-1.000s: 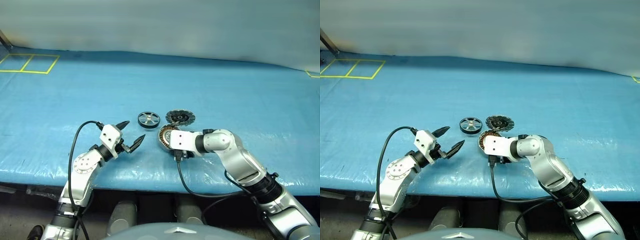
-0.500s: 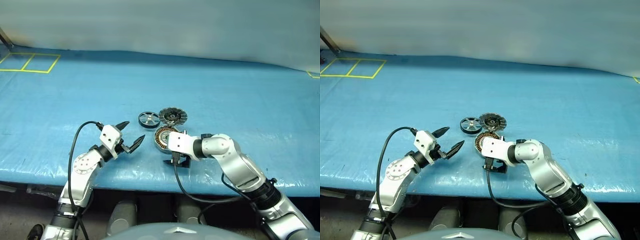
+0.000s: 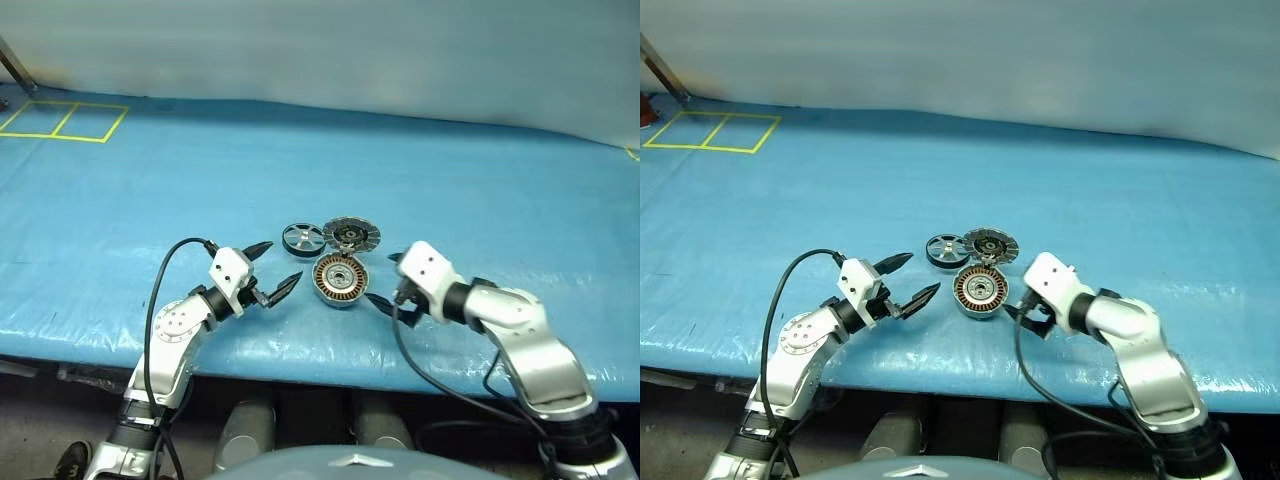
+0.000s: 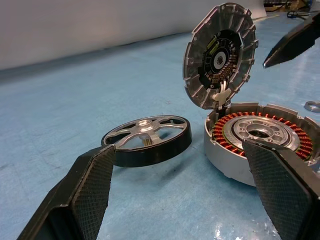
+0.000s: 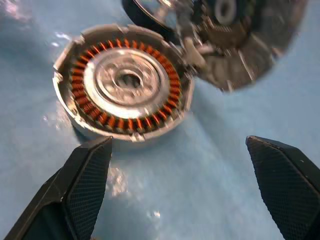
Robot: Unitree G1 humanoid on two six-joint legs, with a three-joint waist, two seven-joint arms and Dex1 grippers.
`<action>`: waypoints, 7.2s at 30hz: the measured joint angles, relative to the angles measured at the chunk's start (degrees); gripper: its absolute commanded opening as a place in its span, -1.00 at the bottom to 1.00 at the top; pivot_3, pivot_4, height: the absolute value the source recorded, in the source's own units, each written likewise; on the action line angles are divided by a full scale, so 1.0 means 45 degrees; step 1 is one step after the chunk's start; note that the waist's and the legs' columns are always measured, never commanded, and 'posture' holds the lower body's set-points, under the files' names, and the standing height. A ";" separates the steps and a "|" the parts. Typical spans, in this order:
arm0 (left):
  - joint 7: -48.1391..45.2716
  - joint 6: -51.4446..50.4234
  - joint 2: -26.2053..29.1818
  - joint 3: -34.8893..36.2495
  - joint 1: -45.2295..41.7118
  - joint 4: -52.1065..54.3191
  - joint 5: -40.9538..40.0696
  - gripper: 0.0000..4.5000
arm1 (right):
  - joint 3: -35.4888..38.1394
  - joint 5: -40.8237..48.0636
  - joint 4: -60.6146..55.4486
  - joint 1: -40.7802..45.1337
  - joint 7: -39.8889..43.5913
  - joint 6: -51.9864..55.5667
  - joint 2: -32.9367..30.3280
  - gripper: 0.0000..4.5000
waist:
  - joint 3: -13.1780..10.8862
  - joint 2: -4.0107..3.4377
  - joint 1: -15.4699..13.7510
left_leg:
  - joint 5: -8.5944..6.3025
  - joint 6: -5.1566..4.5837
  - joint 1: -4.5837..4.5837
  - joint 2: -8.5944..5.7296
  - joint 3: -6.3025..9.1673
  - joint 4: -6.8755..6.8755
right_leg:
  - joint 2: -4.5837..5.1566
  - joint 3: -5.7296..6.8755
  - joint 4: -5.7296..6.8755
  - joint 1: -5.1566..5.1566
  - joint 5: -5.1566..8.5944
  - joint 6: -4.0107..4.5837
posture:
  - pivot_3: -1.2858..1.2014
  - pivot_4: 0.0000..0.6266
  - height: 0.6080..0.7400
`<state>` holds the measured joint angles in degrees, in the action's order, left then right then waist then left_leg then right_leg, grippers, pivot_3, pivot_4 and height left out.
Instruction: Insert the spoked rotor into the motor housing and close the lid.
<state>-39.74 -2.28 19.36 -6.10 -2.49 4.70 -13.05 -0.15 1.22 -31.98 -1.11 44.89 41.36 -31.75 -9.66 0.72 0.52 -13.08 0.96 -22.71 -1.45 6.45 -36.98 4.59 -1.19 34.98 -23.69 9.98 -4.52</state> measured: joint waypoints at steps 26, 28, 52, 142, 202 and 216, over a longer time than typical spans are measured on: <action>-0.1187 0.0177 0.0016 0.0016 -0.0066 -0.0060 -0.0648 0.97 | 0.1848 0.1887 0.3129 -0.1813 -0.2179 -0.1741 0.0665 0.71 | 0.0001 -0.0008 0.0022 | -0.0002 -0.0003 0.0016 0.0010 -0.0014 -0.0013 | 0.0000 -0.0003 -0.0001 0.0020 0.0004 -0.0001 | 0.03 -0.52 1.00; -0.1189 0.0278 0.0012 0.0015 -0.0071 -0.0061 -0.0647 0.97 | 0.1727 0.1964 0.3066 -0.1897 -0.2184 -0.1809 0.0667 0.42 | 0.0001 -0.0009 0.0027 | -0.0002 -0.0003 0.0016 0.0010 -0.0015 -0.0012 | 0.0001 -0.0003 -0.0001 0.0018 0.0004 0.0000 | 0.03 -0.52 1.00; -0.1571 0.0843 -0.0010 0.0131 0.0429 -0.0271 -0.0857 0.97 | 0.1106 0.2380 0.2961 -0.1337 -0.2669 -0.1278 0.0611 -0.67 | 0.0006 -0.0002 0.0072 | -0.0002 -0.0002 0.0019 0.0018 -0.0019 -0.0020 | -0.0001 -0.0003 0.0001 0.0014 0.0004 -0.0001 | 0.03 -0.52 1.00; -0.1977 0.2822 -0.0389 -0.0266 0.0786 -0.1474 -0.0583 0.97 | -0.3092 0.2378 0.3369 0.2659 -0.1743 -0.1285 0.1159 -0.67 | -0.0008 -0.0020 0.0049 | -0.0004 -0.0007 -0.0006 0.0010 -0.0008 -0.0005 | -0.0001 0.0005 -0.0006 -0.0007 0.0004 0.0000 | 0.03 -0.52 1.00; -0.1749 0.2876 -0.0400 -0.0268 0.0793 -0.1739 -0.0231 0.97 | -0.3133 0.2319 0.3531 0.2678 -0.2202 -0.1041 0.1428 -0.99 | -0.0004 -0.0022 0.0053 | -0.0004 -0.0007 0.0001 0.0011 -0.0008 -0.0005 | -0.0001 0.0005 -0.0006 -0.0001 0.0004 0.0000 | 0.03 -0.52 1.00; -0.1106 0.2223 -0.0497 -0.0176 0.0817 -0.1634 -0.0291 0.97 | -0.2470 0.3346 0.2424 0.2388 -0.1945 -0.1057 0.1720 -0.99 | -0.0008 -0.0025 0.0058 | -0.0004 -0.0007 -0.0008 0.0011 0.0000 -0.0001 | -0.0002 0.0008 -0.0006 -0.0010 0.0004 -0.0001 | 0.03 -0.52 1.00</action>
<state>-44.72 7.72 17.13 -6.89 1.18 -2.66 -14.36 -11.26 16.28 -21.08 9.63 36.14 36.61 -24.01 -9.70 0.61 0.78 -13.10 0.93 -22.75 -1.40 6.45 -36.98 4.58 -1.16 34.95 -23.73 10.00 -4.53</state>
